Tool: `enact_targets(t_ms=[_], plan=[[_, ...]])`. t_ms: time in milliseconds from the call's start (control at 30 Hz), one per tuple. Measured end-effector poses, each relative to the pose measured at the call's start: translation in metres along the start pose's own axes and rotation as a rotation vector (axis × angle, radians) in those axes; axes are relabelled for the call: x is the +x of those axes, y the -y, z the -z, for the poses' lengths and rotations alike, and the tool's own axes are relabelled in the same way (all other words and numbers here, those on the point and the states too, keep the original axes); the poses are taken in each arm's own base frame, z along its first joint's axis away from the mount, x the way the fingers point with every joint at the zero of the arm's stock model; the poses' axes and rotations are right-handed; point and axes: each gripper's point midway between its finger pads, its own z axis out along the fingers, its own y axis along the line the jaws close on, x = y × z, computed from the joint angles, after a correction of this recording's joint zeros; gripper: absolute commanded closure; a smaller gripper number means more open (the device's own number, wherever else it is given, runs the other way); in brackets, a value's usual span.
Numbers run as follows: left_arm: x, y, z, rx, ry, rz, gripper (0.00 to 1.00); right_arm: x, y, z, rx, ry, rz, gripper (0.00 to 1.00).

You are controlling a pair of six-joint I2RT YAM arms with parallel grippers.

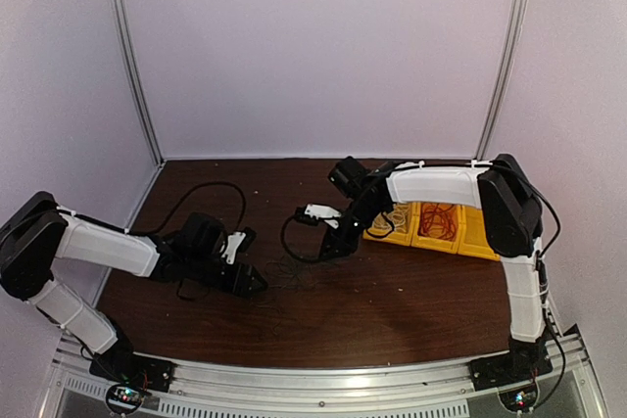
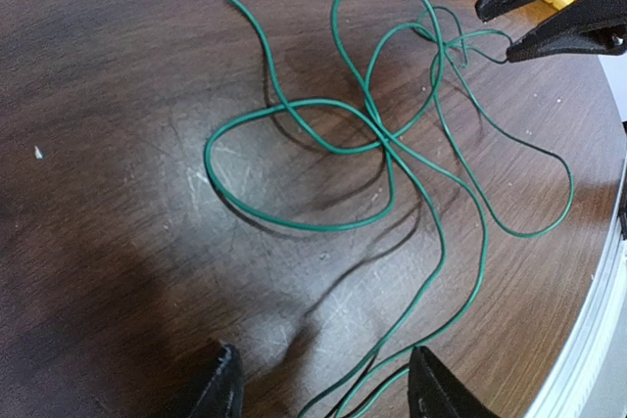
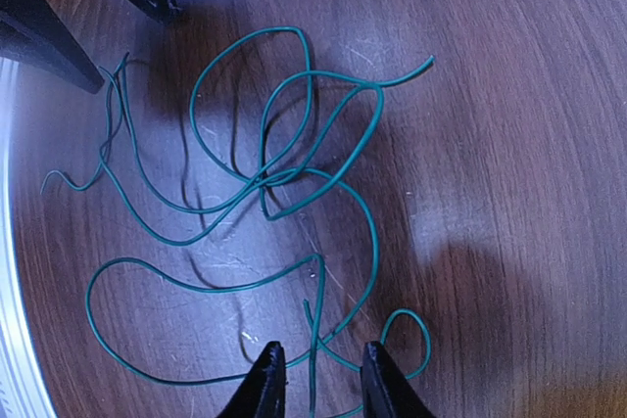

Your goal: Untangle the cables

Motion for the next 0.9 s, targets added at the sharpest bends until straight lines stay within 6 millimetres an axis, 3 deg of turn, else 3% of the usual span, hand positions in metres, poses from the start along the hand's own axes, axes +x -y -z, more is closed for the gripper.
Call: enact_targets(t_ms=[67,200,333,433,567,700,800,900], plan=[[0.000,0.000,-0.002,0.003,0.002,0.000,0.42,0.000,-0.002,-0.001,-0.012,-0.001,-0.005,0.79],[0.003,-0.002,-0.003,0.008,0.007,0.001,0.44,-0.003,0.001,-0.003,-0.016,-0.006,-0.026,1.00],[0.005,-0.003,-0.006,0.008,0.009,0.000,0.49,-0.013,0.002,0.005,-0.014,-0.005,-0.026,1.00],[0.003,-0.003,-0.009,0.015,0.019,-0.007,0.54,-0.040,0.003,0.026,0.004,0.046,-0.005,1.00],[-0.002,-0.002,-0.017,0.032,0.043,-0.018,0.68,-0.090,-0.006,0.082,0.043,0.170,0.044,1.00],[-0.008,0.000,-0.027,0.052,0.065,-0.031,0.76,-0.143,-0.028,0.166,0.109,0.352,0.135,1.00],[-0.014,0.002,-0.035,0.065,0.082,-0.041,0.76,-0.170,-0.047,0.227,0.168,0.475,0.205,1.00],[-0.018,0.004,-0.039,0.075,0.093,-0.048,0.71,-0.182,-0.061,0.274,0.237,0.563,0.253,1.00]])
